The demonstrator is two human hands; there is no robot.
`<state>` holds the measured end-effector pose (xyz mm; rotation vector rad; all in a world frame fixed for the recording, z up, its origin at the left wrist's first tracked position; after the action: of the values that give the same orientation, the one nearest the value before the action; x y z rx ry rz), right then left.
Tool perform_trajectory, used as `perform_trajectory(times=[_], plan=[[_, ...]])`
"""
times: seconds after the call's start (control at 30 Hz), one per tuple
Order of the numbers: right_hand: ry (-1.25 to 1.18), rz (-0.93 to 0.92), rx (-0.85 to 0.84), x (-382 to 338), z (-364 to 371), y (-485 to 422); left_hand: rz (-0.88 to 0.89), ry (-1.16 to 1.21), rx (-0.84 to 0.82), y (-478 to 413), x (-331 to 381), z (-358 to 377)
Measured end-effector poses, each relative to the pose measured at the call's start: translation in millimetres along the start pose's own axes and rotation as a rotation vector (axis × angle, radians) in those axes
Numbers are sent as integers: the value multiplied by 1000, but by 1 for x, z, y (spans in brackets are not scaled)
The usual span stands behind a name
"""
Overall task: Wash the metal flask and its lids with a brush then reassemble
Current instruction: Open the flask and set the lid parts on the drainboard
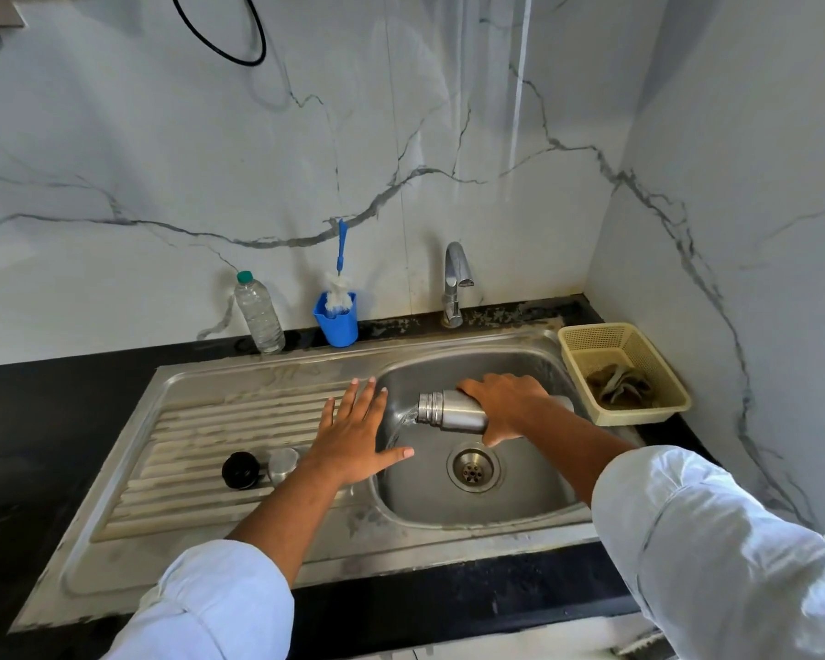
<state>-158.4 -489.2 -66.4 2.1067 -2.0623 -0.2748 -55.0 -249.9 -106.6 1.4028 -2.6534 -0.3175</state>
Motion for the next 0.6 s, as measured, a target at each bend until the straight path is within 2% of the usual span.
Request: perform_trajectory(times=[0.6], plan=[[83,-22,-32,-3,-15,-8,17,-16,-58,-2,-3,5]])
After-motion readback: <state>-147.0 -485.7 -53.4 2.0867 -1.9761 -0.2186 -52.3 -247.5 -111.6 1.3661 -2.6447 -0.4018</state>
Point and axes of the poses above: each hand's wrist, its own y-axis away from the middle knuckle, its own z-axis out of the palm, x = y × z, the point moved 2 cm from there along -y, towards the middle knuckle, and after that the axes turned 10 degrees about -z, right-handed, at the moved point
